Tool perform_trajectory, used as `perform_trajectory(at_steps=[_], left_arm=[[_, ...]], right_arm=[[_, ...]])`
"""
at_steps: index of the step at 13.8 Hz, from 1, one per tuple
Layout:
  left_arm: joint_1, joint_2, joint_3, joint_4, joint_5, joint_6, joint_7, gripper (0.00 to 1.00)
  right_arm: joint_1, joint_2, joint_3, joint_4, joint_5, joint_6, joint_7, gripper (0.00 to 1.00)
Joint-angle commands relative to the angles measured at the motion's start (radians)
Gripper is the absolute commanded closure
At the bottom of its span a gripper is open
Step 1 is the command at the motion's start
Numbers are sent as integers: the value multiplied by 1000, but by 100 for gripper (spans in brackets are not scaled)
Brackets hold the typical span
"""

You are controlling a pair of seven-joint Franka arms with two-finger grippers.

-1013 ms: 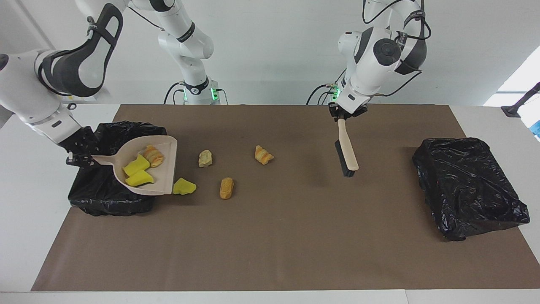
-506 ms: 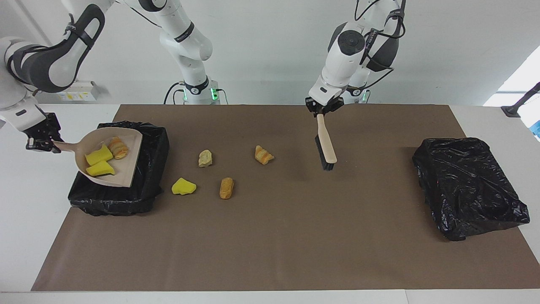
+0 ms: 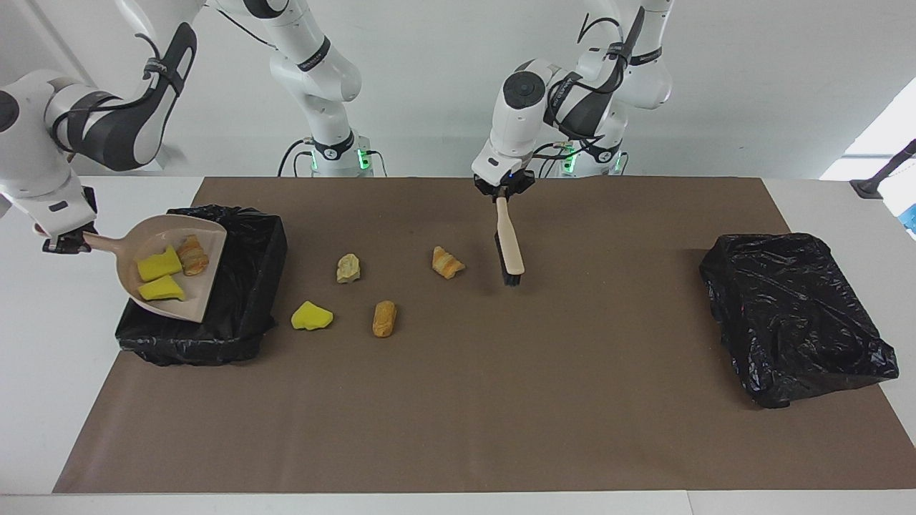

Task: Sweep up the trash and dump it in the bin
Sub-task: 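Carry the loaded dustpan with the right gripper to the far bin, then tip the dustpan over the bin with the right gripper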

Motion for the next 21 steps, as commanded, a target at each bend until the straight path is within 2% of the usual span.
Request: perform_trajectory(at_steps=[1, 5, 9, 11, 14, 17, 18, 20, 21], left_arm=[[-70, -18, 16, -88, 12, 95, -61, 100], [-107, -14, 16, -102, 12, 109, -72, 100], [-110, 18, 16, -102, 9, 138, -75, 100], [-111, 25, 16, -103, 8, 138, -79, 100], [-116, 61, 16, -102, 9, 140, -81, 100], [-125, 61, 16, -96, 9, 126, -79, 98], [-124, 63, 16, -91, 9, 122, -78, 75], [-119, 55, 16, -91, 9, 114, -70, 19], [-115, 51, 16, -86, 9, 109, -67, 0]], right_arm=[[31, -75, 11, -31, -109, -57, 50, 100], [60, -124, 30, -34, -123, -163, 52, 100], [114, -128, 31, -34, -244, -171, 116, 100], [138, -132, 31, -34, -322, -191, 222, 100], [169, -144, 31, -34, -346, -221, 238, 100], [200, -164, 33, -34, -353, -261, 241, 100], [224, -164, 33, -34, -381, -264, 244, 100], [235, -167, 34, -40, -430, -267, 282, 100], [243, -167, 35, -40, -450, -269, 284, 100]])
